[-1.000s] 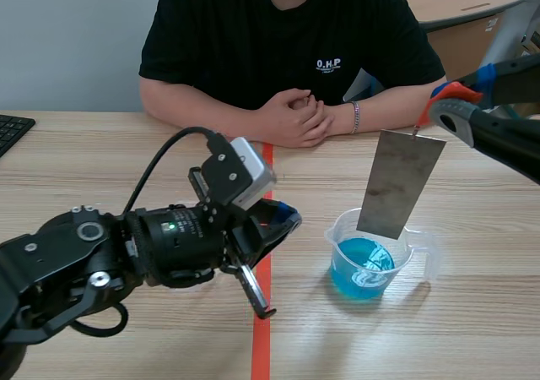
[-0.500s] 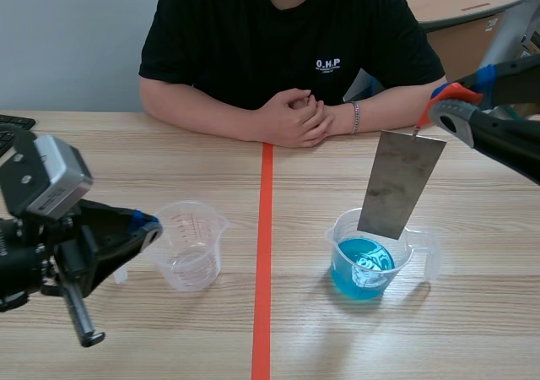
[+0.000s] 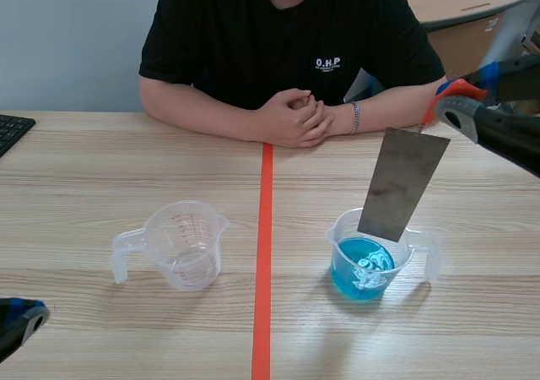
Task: Do the redox reaction experiment.
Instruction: 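Point at the plate with the left hand, then lower the plate into the blue solution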
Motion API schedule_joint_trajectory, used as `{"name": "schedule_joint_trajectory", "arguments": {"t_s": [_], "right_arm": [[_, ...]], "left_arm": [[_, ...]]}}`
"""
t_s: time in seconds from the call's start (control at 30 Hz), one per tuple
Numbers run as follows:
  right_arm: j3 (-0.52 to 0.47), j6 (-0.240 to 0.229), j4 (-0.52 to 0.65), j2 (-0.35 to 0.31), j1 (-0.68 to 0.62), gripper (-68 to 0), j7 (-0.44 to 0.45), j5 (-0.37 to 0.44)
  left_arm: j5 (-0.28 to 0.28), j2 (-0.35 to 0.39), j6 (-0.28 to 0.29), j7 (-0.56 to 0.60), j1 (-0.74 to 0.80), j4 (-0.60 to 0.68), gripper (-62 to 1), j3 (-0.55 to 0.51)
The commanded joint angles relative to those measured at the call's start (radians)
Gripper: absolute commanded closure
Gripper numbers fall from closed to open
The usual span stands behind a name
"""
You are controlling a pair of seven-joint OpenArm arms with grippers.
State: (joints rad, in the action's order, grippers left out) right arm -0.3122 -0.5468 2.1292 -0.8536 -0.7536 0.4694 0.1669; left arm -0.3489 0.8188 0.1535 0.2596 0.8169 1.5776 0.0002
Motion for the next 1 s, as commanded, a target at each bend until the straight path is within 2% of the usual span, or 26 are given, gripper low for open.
{"name": "schedule_joint_trajectory", "arguments": {"t_s": [0.0,0.07,0.27,0.53,0.97], "right_arm": [[-0.002,-0.013,-0.016,-0.002,0.026,-1.5,0.027,0.013],[-0.002,-0.028,-0.031,-0.002,0.037,-1.5,0.040,0.013],[-0.002,-0.030,-0.069,-0.002,0.042,-1.5,0.085,0.012],[0.027,-0.031,-0.113,-0.002,0.080,-1.5,0.128,-0.006],[0.206,-0.042,-0.219,0.001,0.209,-1.5,0.128,-0.053]], "left_arm": [[-0.006,-0.023,-0.012,0.012,0.023,0.008,-4.0,-0.016],[-0.006,-0.047,-0.013,0.009,0.067,0.008,-4.0,-0.046],[-0.006,-0.143,-0.013,-0.024,0.164,0.008,-4.0,-0.100],[0.024,-0.251,-0.026,-0.094,0.219,0.006,-4.0,-0.105],[0.023,-0.270,-0.040,-0.124,0.218,0.006,-4.0,-0.105]]}}
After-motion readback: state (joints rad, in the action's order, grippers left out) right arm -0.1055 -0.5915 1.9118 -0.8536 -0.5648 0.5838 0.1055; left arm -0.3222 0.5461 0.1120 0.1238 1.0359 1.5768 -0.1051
